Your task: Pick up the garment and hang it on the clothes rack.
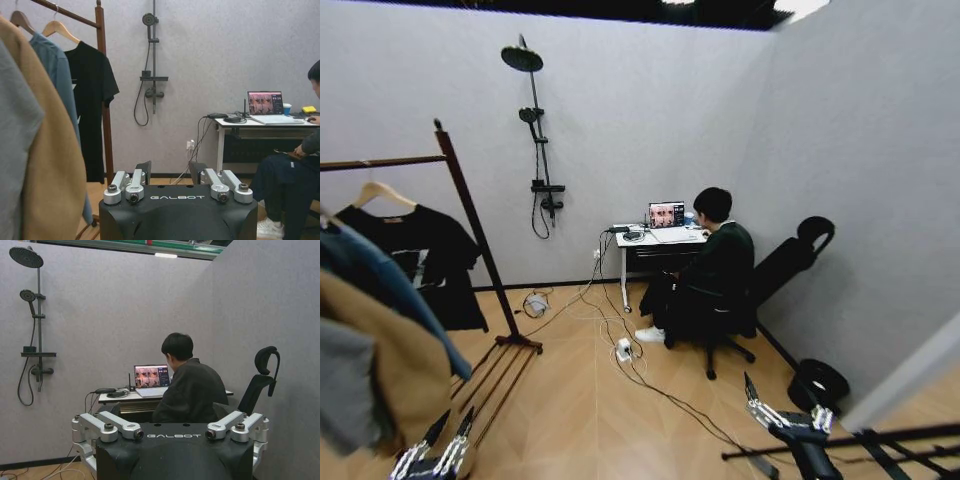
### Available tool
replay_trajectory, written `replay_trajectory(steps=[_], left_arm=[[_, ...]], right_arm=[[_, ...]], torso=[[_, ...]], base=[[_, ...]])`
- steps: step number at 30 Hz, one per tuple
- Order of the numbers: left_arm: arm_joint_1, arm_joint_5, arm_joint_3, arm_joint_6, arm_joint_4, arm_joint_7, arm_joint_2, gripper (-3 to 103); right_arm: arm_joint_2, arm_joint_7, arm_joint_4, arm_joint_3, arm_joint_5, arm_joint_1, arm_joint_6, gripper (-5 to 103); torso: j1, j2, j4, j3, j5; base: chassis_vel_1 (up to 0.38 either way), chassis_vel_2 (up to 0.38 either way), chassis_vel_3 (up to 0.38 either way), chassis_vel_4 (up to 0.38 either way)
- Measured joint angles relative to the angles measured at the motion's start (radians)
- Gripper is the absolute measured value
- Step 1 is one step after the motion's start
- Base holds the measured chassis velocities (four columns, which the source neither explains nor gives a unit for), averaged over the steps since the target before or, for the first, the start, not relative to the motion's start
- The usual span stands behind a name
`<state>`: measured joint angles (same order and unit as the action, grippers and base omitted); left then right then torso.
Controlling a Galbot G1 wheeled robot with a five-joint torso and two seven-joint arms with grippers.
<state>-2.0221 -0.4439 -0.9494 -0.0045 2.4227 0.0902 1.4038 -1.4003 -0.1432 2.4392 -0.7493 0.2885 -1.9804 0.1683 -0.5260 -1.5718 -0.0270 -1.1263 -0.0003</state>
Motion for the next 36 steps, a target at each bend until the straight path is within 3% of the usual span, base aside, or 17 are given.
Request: replay_trajectory(steps=[2,3,5,6,8,9,10,12,15,19,23,31,36], left_arm=[[0.0,0.0,0.0,0.0,0.0,0.0,0.0,46],[0.0,0.0,0.0,0.0,0.0,0.0,0.0,46],[0.0,0.0,0.0,0.0,0.0,0.001,0.0,46],[0.0,0.0,0.0,0.0,0.0,0.0,0.0,46],[0.0,0.0,0.0,0.0,0.0,0.0,0.0,46],[0.0,0.0,0.0,0.0,0.0,0.001,0.0,46],[0.0,0.0,0.0,0.0,0.0,0.001,0.0,46],[0.0,0.0,0.0,0.0,0.0,0.0,0.0,46],[0.0,0.0,0.0,0.0,0.0,0.002,0.0,46],[0.0,0.0,0.0,0.0,0.0,0.0,0.0,46],[0.0,0.0,0.0,0.0,0.0,0.001,0.0,46],[0.0,0.0,0.0,0.0,0.0,0.0,0.0,46],[0.0,0.0,0.0,0.0,0.0,0.0,0.0,46]], right_arm=[[0.0,0.0,0.0,0.0,0.0,0.0,0.0,100],[0.0,0.0,0.0,0.0,0.0,0.0,0.0,100],[0.0,0.0,0.0,0.0,0.0,0.0,0.0,100],[0.0,0.0,0.0,0.0,0.0,0.0,0.0,100],[0.0,0.0,0.0,0.0,0.0,0.0,0.0,100],[0.0,0.0,0.0,0.0,0.0,0.0,0.0,100],[0.0,0.0,0.0,0.0,0.0,0.0,0.0,100],[0.0,0.0,0.0,0.0,0.0,0.0,0.0,100],[0.0,0.0,0.0,0.0,0.0,0.0,0.0,100],[0.0,0.0,0.0,0.0,0.0,0.0,0.0,100],[0.0,0.0,0.0,0.0,0.0,0.0,0.0,100],[0.0,0.0,0.0,0.0,0.0,0.0,0.0,100],[0.0,0.0,0.0,0.0,0.0,0.0,0.0,100]], torso=[[0.0,0.0,0.0001,0.0,-0.0016],[0.0,0.0,0.0,0.0,0.0013],[0.0,0.0,0.0002,0.0,0.0016],[0.0,0.0,0.0001,0.0,-0.0012],[0.0,0.0,0.0001,0.0,-0.0014],[0.0,0.0,0.0002,0.0,0.0017],[0.0,0.0,0.0002,0.0,0.0017],[0.0,0.0,0.0001,0.0,-0.0018],[0.0,0.0,0.0,0.0,0.0016],[0.001,-0.001,0.0008,0.001,-0.0003],[0.001,-0.001,-0.0007,0.0,0.0005],[-0.001,0.001,0.0005,0.0,0.0002],[0.0,0.0,0.0,0.0,0.0003]], base=[[0.325,-0.369,-0.332,0.339],[0.353,-0.329,-0.332,0.317],[0.353,-0.358,-0.368,0.317],[0.326,-0.339,-0.307,0.371],[0.337,-0.339,-0.331,0.34],[0.396,-0.316,-0.354,0.331],[0.396,-0.316,-0.354,0.331],[0.307,-0.359,-0.347,0.346],[0.327,-0.31,-0.331,0.323],[0.294,-0.197,-0.261,0.279],[0.045,-0.015,-0.097,0.081],[-0.055,0.024,0.05,-0.03],[0.0,0.0,0.0,0.0]])
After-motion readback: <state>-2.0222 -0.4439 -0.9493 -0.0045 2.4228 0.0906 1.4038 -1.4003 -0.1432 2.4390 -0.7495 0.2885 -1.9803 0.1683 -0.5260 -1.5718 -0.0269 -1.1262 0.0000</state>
